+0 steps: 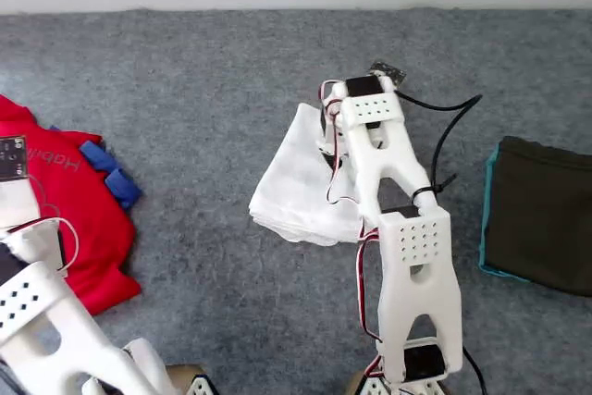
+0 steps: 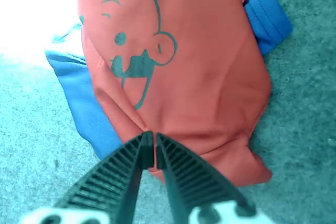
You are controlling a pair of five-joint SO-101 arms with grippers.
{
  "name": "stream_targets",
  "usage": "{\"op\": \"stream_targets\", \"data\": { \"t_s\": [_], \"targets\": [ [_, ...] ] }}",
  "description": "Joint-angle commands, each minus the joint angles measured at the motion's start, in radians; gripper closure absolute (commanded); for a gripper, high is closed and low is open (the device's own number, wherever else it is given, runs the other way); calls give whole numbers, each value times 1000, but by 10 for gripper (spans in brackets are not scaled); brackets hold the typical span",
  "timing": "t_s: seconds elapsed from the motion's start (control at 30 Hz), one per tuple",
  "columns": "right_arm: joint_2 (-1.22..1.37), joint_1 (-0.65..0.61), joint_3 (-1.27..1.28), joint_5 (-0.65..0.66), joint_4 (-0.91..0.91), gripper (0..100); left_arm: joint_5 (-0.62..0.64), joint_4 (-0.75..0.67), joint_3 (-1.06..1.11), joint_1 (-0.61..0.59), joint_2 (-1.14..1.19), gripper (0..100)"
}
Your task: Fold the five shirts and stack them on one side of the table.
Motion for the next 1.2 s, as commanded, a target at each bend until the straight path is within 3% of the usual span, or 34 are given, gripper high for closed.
{"op": "stream_targets", "data": {
  "t_s": [0.0, 0.2, 0.63, 0.93, 1.17],
  "targets": [
    [-16, 65, -41, 110, 71, 987, -8, -9, -16, 6, -14, 985],
    [-131, 102, -149, 361, 259, 990, -8, -9, -16, 6, -14, 985],
    [-702, 262, 107, 741, 255, 991, -8, -11, -18, 6, -18, 985],
    [-1030, 476, 311, 941, 254, 991, -8, -12, -18, 8, -15, 985],
    [-1033, 661, 341, 1060, 251, 991, -9, -12, -18, 8, -14, 985]
  ]
}}
